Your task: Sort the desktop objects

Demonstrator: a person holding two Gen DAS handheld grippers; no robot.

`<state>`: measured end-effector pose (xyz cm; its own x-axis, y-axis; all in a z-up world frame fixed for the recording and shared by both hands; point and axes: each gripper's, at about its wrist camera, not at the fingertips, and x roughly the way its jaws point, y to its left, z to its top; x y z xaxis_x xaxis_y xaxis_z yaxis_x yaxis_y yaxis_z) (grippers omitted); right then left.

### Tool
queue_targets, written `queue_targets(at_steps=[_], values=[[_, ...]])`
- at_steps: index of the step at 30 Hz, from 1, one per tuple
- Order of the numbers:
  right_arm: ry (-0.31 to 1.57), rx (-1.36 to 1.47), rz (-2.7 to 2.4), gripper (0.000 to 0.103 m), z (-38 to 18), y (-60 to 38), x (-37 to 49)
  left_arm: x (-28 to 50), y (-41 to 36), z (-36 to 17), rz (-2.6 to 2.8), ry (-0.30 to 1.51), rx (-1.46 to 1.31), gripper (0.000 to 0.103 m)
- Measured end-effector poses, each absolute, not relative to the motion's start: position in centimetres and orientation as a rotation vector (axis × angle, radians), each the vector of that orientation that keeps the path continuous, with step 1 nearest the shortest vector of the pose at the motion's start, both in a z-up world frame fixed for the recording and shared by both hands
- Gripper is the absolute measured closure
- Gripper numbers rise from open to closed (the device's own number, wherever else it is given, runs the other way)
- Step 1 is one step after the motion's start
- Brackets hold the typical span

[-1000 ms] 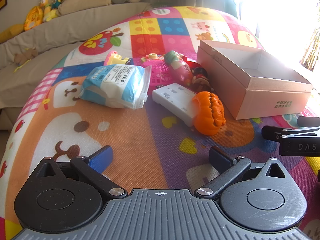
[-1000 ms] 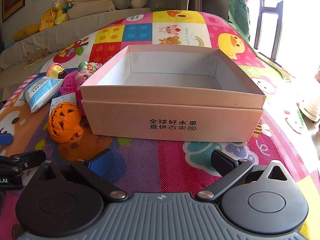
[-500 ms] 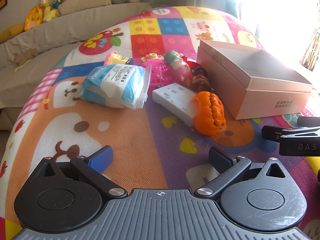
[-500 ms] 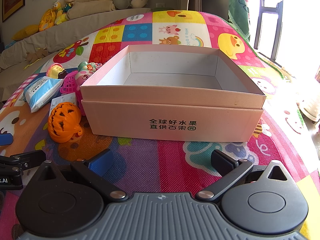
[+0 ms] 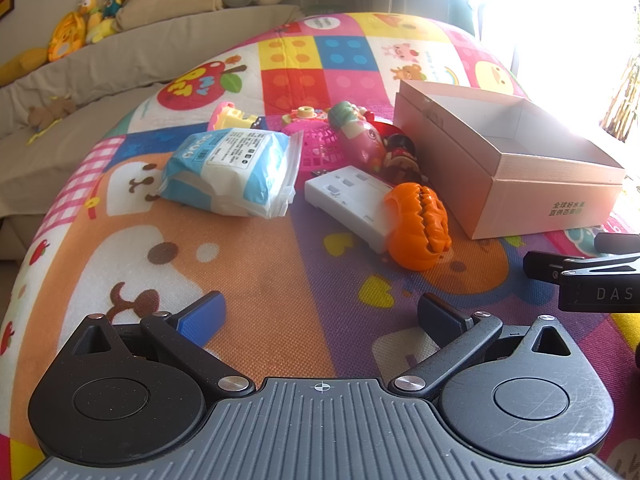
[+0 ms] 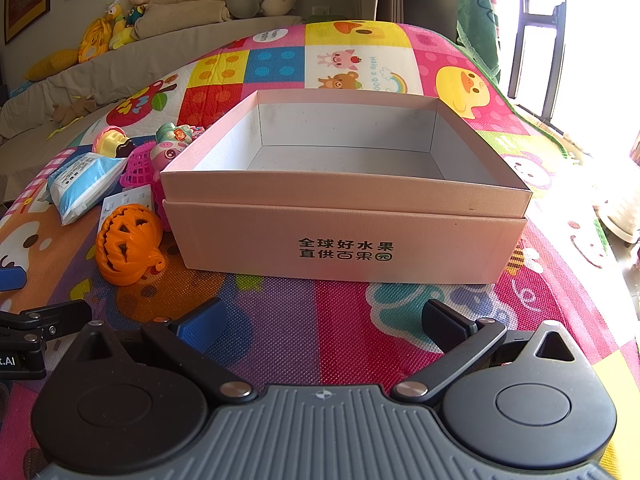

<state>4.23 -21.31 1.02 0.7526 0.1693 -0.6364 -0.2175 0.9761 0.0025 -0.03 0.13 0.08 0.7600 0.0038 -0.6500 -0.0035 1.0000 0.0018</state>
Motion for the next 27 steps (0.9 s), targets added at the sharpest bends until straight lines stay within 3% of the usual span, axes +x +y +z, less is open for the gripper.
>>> queue_targets(at_steps=[27], values=[[0.762, -0.07, 0.241, 0.0, 1.3, -22.8, 3.2, 0.5, 0.1, 0.4, -0.007, 0.741, 0.017, 0.0]])
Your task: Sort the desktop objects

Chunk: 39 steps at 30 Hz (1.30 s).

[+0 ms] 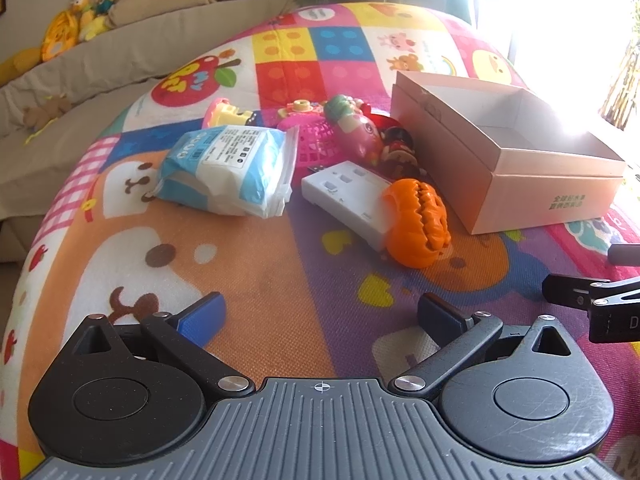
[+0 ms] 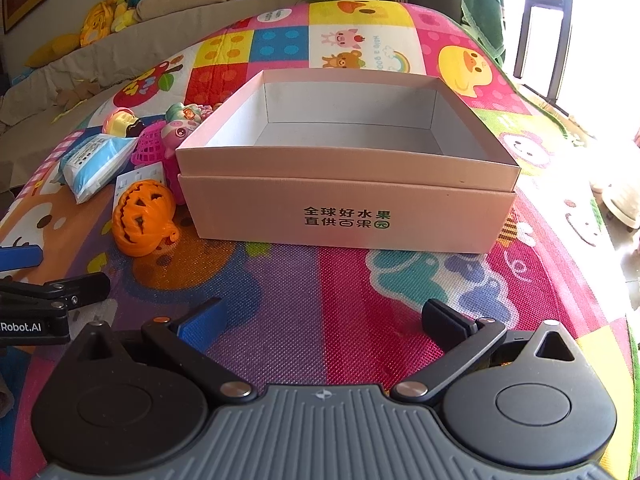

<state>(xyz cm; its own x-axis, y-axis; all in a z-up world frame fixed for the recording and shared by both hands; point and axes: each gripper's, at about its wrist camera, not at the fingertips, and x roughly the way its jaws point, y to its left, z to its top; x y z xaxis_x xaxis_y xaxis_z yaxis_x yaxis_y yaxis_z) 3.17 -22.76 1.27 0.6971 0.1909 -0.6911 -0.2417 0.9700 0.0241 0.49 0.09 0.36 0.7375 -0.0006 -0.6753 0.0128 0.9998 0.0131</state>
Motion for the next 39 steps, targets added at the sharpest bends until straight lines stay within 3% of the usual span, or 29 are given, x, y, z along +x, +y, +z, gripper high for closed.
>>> queue_targets(at_steps=[8, 10, 12, 15, 19, 21, 25, 30, 35, 39], values=[[0.712, -0.098, 0.385, 0.0, 1.9, -21.3, 2.2, 1.5, 3.4, 2.9, 0.055, 0.651, -0.058, 0.0], [0.677, -0.138, 0.456, 0.011, 2.3, -19.9, 1.8, 1.3, 5.0, 3.6, 0.094, 0.627, -0.096, 0.0], [0.662, -0.182, 0.536, 0.038, 2.8, -18.2, 1.9, 1.1, 6.6, 4.2, 0.132, 0.605, -0.135, 0.0], [0.655, -0.179, 0.597, 0.044, 3.3, -16.3, 2.9, 0.9, 8.3, 4.7, 0.163, 0.587, -0.174, 0.0], [0.613, -0.221, 0.602, 0.042, 4.4, -15.8, 3.1, 0.3, 9.3, 4.6, 0.162, 0.59, -0.179, 0.0], [0.594, -0.205, 0.562, 0.025, 5.1, -17.6, 3.1, 0.3, 9.2, 4.2, 0.155, 0.599, -0.181, 0.0], [0.571, -0.189, 0.459, 0.022, 6.3, -22.6, 3.4, 0.0, 8.4, 3.6, 0.109, 0.597, -0.191, 0.0], [0.559, 0.043, 0.2, 0.004, 7.1, -31.0, 5.4, 0.3, 6.0, 2.9, 0.018, 0.604, -0.152, 0.0], [0.659, 0.303, 0.191, 0.004, 4.8, -33.4, 9.6, 0.4, 4.4, 2.4, -0.029, 0.625, -0.139, 0.0], [0.649, 0.274, 0.223, 0.0, 4.3, -30.3, 10.8, 0.3, 4.8, 2.5, -0.018, 0.625, -0.14, 0.0]])
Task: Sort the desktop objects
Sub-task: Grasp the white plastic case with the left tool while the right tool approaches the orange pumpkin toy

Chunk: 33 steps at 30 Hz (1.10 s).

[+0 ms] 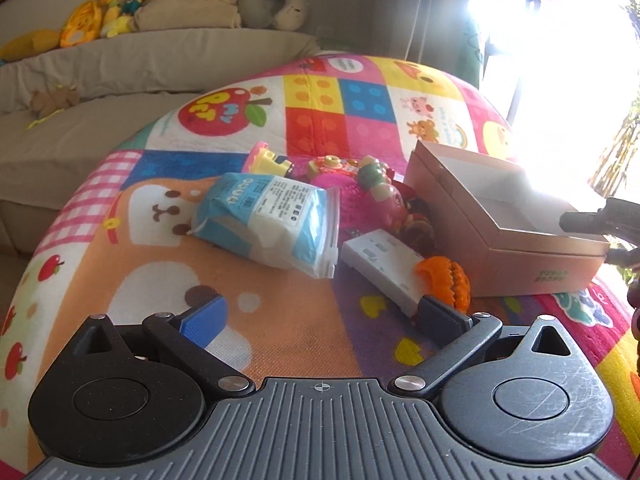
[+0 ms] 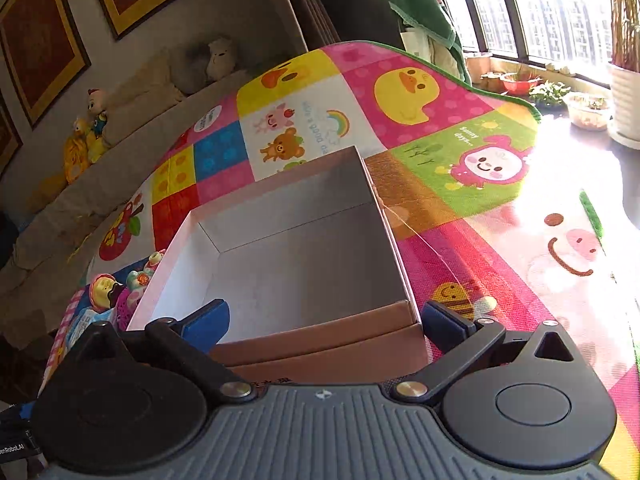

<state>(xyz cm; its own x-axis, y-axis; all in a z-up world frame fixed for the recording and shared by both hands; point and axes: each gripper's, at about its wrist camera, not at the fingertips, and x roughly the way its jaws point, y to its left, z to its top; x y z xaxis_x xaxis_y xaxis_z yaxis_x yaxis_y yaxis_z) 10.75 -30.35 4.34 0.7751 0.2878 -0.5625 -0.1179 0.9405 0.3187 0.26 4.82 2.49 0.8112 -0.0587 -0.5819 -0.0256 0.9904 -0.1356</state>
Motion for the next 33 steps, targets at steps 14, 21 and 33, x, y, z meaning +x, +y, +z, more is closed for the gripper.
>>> queue_targets(at_steps=[14, 21, 33], values=[[0.625, -0.03, 0.616, 0.029, 6.3, -19.6, 5.6, 0.7, 8.3, 3.2, 0.108, 0.62, -0.232, 0.0], [0.789, 0.005, 0.672, 0.066, 2.7, -15.1, 7.7, 0.6, 7.2, 4.5, 0.06, 0.619, -0.19, 0.0], [0.653, -0.112, 0.429, 0.06, 3.4, -24.0, 2.9, 6.0, -0.9, 2.4, -0.081, 0.748, -0.158, 0.0]])
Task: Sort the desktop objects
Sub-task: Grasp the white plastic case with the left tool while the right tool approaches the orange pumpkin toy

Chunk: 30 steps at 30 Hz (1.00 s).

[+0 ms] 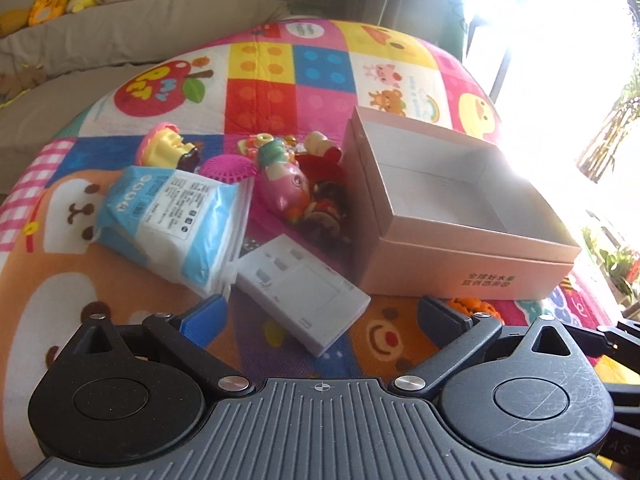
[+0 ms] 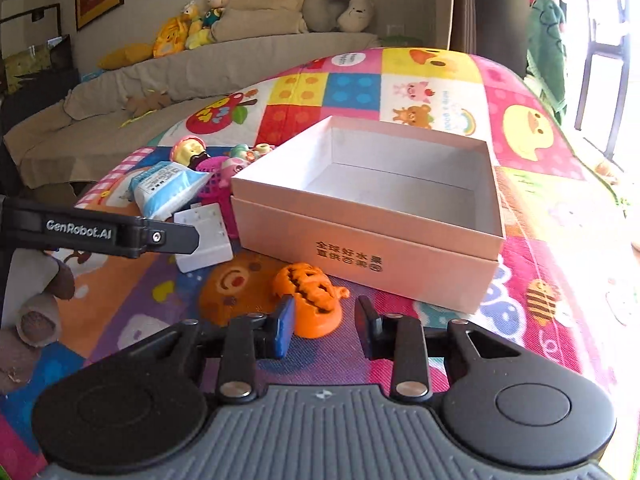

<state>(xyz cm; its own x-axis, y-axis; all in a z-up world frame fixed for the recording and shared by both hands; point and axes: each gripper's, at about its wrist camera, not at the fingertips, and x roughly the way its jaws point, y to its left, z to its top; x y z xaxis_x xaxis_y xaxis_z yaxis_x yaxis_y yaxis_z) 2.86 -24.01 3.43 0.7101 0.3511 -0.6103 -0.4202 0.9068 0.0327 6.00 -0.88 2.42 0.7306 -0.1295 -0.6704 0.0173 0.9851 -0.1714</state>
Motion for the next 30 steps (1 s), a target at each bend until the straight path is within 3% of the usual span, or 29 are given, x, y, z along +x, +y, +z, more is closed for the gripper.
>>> queue_targets(at_steps=[6, 8, 9, 13, 18, 23, 30], values=[[0.646, -0.034, 0.361, 0.037, 1.9, -25.5, 3.1, 7.5, -2.0, 1.3, 0.006, 0.776, -0.048, 0.0], [0.642, -0.007, 0.357, 0.031, 2.0, -25.9, 3.4, 7.2, -1.7, 1.2, 0.015, 0.772, -0.036, 0.008], [0.642, 0.006, 0.359, 0.025, 2.0, -26.0, 3.5, 7.1, -1.5, 1.1, 0.012, 0.775, -0.034, 0.021], [0.638, 0.025, 0.362, 0.019, 2.0, -26.3, 3.5, 6.6, -1.4, 1.2, 0.031, 0.757, 0.001, 0.04], [0.627, 0.034, 0.357, 0.011, 2.1, -26.3, 3.3, 4.3, -1.2, 1.7, -0.027, 0.758, 0.037, 0.047], [0.618, 0.025, 0.356, 0.004, 2.2, -26.3, 3.1, -1.0, -0.8, 2.4, -0.239, 0.812, 0.013, 0.049], [0.632, -0.011, 0.364, 0.0, 2.2, -25.6, 3.2, -0.9, 4.1, 2.8, 0.096, 0.769, 0.092, 0.033]])
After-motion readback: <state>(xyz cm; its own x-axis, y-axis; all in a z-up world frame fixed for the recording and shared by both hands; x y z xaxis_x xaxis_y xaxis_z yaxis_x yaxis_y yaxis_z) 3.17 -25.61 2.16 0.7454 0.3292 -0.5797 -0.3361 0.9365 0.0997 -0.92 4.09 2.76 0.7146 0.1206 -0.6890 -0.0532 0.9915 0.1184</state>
